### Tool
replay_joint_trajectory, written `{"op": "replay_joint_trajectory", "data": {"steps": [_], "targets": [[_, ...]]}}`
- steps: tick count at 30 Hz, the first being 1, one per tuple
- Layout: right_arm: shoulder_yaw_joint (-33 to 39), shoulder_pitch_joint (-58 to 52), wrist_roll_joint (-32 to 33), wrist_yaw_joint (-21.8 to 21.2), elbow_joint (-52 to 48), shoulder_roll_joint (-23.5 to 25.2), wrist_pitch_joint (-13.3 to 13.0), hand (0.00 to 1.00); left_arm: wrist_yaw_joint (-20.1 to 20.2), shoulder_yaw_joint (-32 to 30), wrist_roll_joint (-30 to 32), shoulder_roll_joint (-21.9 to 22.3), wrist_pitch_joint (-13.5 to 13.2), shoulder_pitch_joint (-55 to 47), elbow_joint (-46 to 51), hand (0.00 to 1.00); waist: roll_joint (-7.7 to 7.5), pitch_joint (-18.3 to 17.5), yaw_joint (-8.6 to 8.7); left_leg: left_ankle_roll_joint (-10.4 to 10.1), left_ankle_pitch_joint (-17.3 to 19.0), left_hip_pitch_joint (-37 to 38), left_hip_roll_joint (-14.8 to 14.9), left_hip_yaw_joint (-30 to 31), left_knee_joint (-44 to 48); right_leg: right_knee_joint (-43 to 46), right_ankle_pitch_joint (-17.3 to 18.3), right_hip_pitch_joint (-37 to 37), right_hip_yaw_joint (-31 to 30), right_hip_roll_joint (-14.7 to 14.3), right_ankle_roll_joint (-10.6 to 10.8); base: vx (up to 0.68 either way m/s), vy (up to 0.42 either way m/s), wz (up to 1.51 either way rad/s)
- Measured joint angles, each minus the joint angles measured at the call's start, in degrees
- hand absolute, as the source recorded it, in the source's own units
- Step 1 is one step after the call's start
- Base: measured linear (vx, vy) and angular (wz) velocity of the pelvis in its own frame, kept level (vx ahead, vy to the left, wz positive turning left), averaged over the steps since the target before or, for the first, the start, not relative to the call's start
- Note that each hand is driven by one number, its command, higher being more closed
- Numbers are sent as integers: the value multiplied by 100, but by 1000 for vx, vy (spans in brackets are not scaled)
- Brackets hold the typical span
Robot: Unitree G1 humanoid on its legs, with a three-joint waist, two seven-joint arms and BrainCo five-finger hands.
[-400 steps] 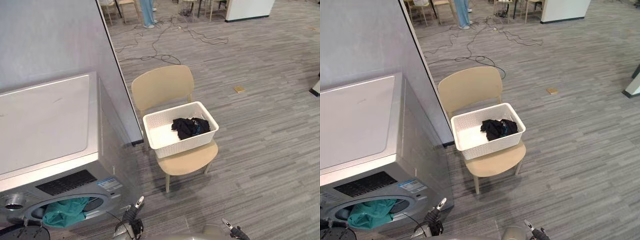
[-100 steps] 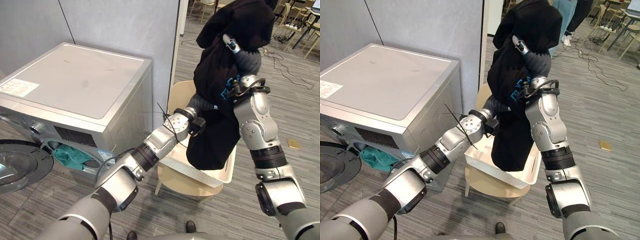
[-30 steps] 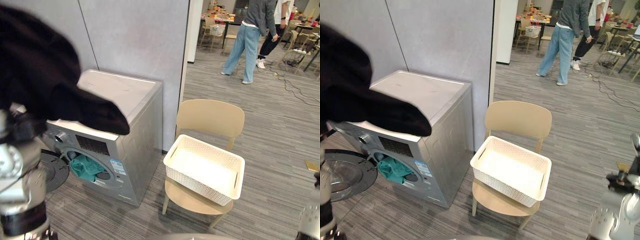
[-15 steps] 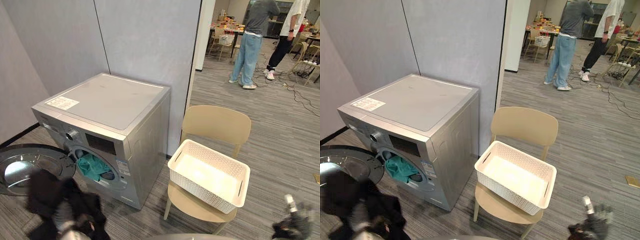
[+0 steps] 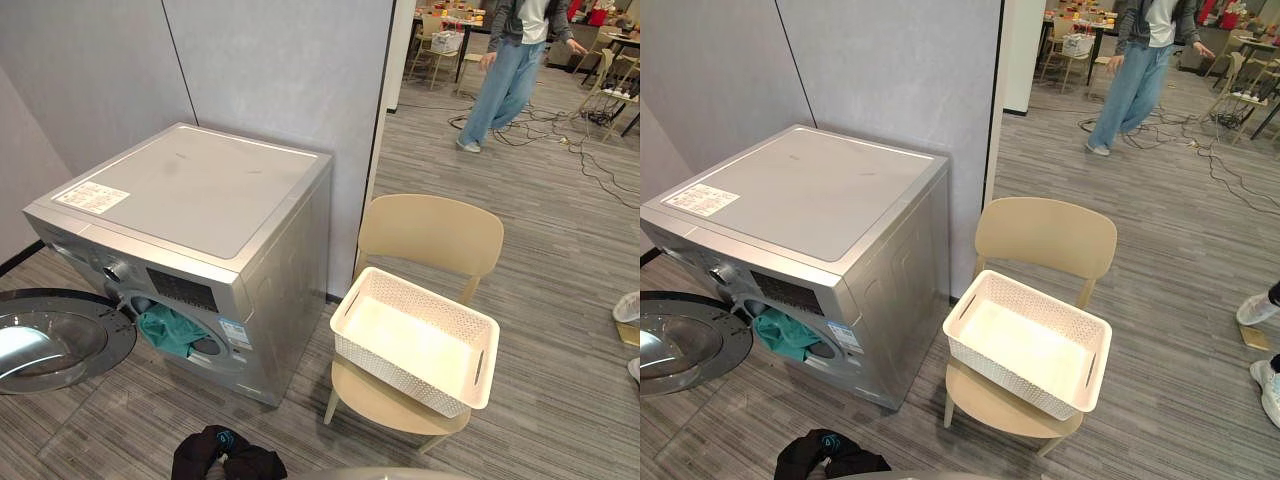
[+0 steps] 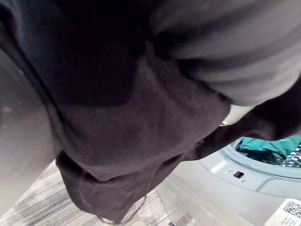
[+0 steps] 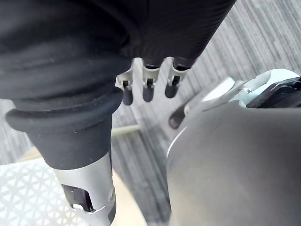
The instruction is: Pick up the laundry basket with both hands and put the clothes into the washing machine.
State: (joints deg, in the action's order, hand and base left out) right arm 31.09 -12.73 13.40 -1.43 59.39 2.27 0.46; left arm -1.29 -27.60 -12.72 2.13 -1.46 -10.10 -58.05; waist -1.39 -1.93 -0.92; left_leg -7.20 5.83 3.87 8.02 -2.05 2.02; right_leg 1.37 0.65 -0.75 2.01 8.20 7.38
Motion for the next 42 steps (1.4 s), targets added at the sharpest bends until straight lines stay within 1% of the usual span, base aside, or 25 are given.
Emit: {"op": "replay_joint_trajectory", "data": {"steps": [6, 10, 12, 14, 17, 21, 23, 24, 25, 26, 27, 28, 29, 30, 31, 32, 34, 35, 36, 37, 38, 39, 40, 41, 42], "targets": [[4, 1, 0, 0, 17, -45, 0, 0, 0, -1, 0, -7, 0, -2, -10, 100, 0, 0, 0, 1, 0, -7, -2, 32, 0, -7, 0, -10, 24, 1, 0, 0, 0, 1], [181, 112, 2, 1, 326, -104, 9, 0, 2, 10, 0, -83, -6, 11, -169, 100, -1, -1, 11, 0, 0, 10, -4, 98, -1, -76, -4, -105, 97, 2, 6, 2, 0, 9], [263, 211, 1, -1, 573, -169, 18, 0, 4, 109, -4, -203, -8, 32, -330, 100, 28, -28, 7, 0, 1, -4, -6, 154, -3, -126, -10, -140, 134, 0, 13, 8, -2, 11], [268, 271, 2, -1, 734, -213, 36, 0, 4, 143, -4, -297, -6, 38, -403, 100, 7, -29, 10, -2, 4, 14, -9, 198, -3, -176, -23, -208, 176, 0, 26, 7, -3, 8], [308, 330, 2, -2, 769, -259, 101, 0, 6, 323, -3, -431, -6, 57, -519, 100, 15, -28, 13, -6, 8, 50, -13, 200, -3, -202, -31, -250, 175, 0, 33, 3, 0, 2], [309, 452, 14, -2, 922, -347, 112, 0, 7, 398, -5, -464, -5, 68, -569, 100, 41, -12, 15, -10, 14, 80, -17, 206, 8, -289, -75, -323, 176, 0, 33, -16, 2, 0], [283, 476, 52, -3, 927, -376, 109, 0, 11, 494, -11, -484, -7, 70, -571, 100, 25, 27, 24, -14, 102, -47, -21, 282, 172, -280, -71, -301, 220, 2, 32, -39, 4, 9], [256, 482, 60, -2, 928, -392, 108, 0, 13, 514, -11, -481, -8, 87, -571, 100, 45, 41, 27, -9, 167, -167, -23, 346, 284, -276, -71, -296, 258, 3, 32, -88, 2, 29], [207, 501, 60, -1, 927, -414, 104, 0, 13, 575, -19, -465, -14, 127, -558, 100, 93, 66, 28, -6, 359, -448, -37, 466, 557, -255, 14, -238, 380, 8, -1, -75, -1, 62], [169, 531, 59, 0, 925, -439, 102, 0, 13, 673, -22, -430, -37, 182, -548, 100, 172, 124, 43, 28, 423, -776, -89, 735, 828, -171, 91, -170, 598, 21, 41, -58, -6, 81], [135, 562, 58, 1, 925, -460, 103, 0, 16, 709, -36, -397, -50, 226, -535, 100, 222, 217, 37, 37, 431, -897, -122, 886, 934, -84, 144, -169, 737, 39, 35, 7, -7, 137], [27, 662, 66, 6, 834, -541, 92, 0, 15, 731, -135, -290, -105, 315, -416, 100, 283, 533, 40, 48, 405, -1116, -252, 1317, 1243, 232, 321, -196, 1136, 113, 48, 22, -3, 130], [-31, 683, 66, 8, 783, -558, 83, 0, 13, 725, -170, -257, -127, 346, -363, 100, 328, 649, 19, 42, 398, -1222, -306, 1445, 1381, 367, 399, -195, 1296, 159, 90, 7, 15, 158], [-170, 730, 62, 14, 655, -612, 68, 0, 11, 717, -254, -207, -135, 350, -241, 100, 410, 841, -10, 39, 391, -1370, -411, 1615, 1587, 588, 500, -189, 1553, 248, 173, -1, 23, 101], [-199, 741, 59, 14, 634, -642, 59, 0, 7, 686, -261, -194, -139, 332, -205, 100, 444, 884, -28, 40, 380, -1458, -447, 1618, 1666, 650, 533, -203, 1671, 285, 188, 9, 38, 115], [-216, 888, 59, 17, 531, -626, 46, 0, -4, 597, -323, -183, -147, 221, -201, 100, 413, 907, -71, 67, 288, -1601, -492, 1584, 1709, 650, 558, -275, 1946, 380, 224, 27, 26, 87], [-304, 936, 59, 17, 314, -490, -23, 0, -11, 421, -434, -217, -128, 154, -213, 100, 296, 961, -126, 102, 231, -1626, -481, 1357, 1601, 582, 550, -436, 2187, 507, 225, 26, 49, 75], [-336, 969, 65, 18, 141, -362, -43, 0, -9, 179, -509, -194, -125, 92, -218, 100, 170, 998, -151, 185, 272, -1655, -271, 743, 1602, 510, 529, -610, 2406, 573, 241, 8, 55, 86], [-416, 973, 135, 23, 16, -328, -60, 0, -15, 25, -521, -175, -114, 20, -230, 100, 119, 989, -138, 113, 214, -1682, 37, 45, 1609, 535, 518, -739, 2626, 613, 261, 40, 76, 91], [-421, 976, 191, 20, -2, -330, -60, 0, -15, -9, -515, -190, -103, -10, -230, 100, 77, 974, -135, 111, 106, -1675, 72, -184, 1590, 547, 497, -774, 2719, 675, 284, 62, 83, 73], [-412, 1061, 222, 18, 11, -343, -53, 0, -14, -33, -506, -222, -97, -37, -240, 100, 14, 958, -225, 117, 77, -1626, -59, -282, 1595, 533, 388, -783, 2780, 821, 349, 116, 190, 31], [-414, 1125, 229, 15, 9, -313, -54, 0, -10, -20, -438, -286, -82, -64, -332, 100, -92, 924, -273, 242, 160, -1662, -203, -312, 1714, 533, 274, -800, 2771, 968, 398, 134, 251, 16], [-414, 1122, 229, 5, 9, -298, -56, 0, -10, -2, -418, -350, -49, -72, -359, 100, -126, 893, -274, 314, 228, -1720, -282, -298, 1817, 544, 218, -798, 2770, 1040, 411, 172, 325, 14], [-403, 1119, 230, 7, 49, -312, -55, 0, -7, 63, -390, -398, -20, -65, -395, 100, -134, 835, -280, 446, 430, -1844, -424, -250, 2045, 612, 125, -793, 2770, 1170, 426, 167, 357, 21], [-406, 1122, 230, 7, 158, -369, -28, 0, -4, 236, -373, -441, -11, -33, -468, 100, -99, 796, -306, 575, 679, -1926, -566, -251, 2271, 938, 88, -678, 2741, 1351, 398, 133, 325, 21]]}}
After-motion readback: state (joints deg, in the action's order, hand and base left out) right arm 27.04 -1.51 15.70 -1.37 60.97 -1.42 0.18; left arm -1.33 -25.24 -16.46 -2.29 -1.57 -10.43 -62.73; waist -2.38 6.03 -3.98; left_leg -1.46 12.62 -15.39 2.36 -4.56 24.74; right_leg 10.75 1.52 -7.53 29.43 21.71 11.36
